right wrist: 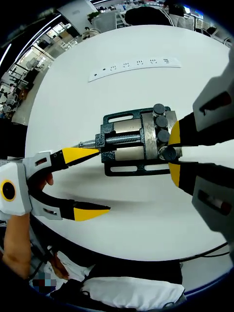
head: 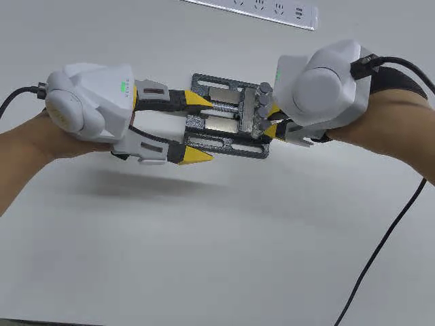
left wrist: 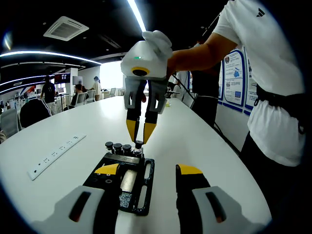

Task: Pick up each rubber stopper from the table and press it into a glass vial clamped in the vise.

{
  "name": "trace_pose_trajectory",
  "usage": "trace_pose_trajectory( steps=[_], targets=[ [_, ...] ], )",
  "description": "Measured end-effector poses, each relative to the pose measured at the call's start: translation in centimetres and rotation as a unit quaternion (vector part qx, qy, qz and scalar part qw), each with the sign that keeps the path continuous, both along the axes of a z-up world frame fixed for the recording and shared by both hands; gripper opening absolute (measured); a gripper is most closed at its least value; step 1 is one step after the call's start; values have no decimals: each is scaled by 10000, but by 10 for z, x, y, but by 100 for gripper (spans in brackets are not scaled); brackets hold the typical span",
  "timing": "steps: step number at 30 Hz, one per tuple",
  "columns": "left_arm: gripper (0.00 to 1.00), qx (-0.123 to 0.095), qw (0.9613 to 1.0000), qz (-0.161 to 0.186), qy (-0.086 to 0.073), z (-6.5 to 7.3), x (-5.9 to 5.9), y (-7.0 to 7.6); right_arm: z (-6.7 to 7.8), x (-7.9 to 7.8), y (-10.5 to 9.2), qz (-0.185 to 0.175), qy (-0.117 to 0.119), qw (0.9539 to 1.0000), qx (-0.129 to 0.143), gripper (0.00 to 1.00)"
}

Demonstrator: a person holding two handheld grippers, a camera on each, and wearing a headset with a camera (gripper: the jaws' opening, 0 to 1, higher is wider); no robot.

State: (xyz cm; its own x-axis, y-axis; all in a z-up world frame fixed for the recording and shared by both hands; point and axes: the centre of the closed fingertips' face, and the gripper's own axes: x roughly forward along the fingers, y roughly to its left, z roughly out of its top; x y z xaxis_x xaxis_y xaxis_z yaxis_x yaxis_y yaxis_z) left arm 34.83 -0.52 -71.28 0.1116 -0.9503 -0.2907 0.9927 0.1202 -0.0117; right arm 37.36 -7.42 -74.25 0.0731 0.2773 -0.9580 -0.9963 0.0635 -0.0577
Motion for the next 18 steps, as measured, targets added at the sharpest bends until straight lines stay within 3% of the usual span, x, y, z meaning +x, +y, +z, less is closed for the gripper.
trace_pose_trajectory(
  steps=[18],
  targets=[
    [43, 1, 10000, -12, -26, 2, -3, -1, -6, 3, -1, 103, 52, 9998, -189, 11]
  ],
)
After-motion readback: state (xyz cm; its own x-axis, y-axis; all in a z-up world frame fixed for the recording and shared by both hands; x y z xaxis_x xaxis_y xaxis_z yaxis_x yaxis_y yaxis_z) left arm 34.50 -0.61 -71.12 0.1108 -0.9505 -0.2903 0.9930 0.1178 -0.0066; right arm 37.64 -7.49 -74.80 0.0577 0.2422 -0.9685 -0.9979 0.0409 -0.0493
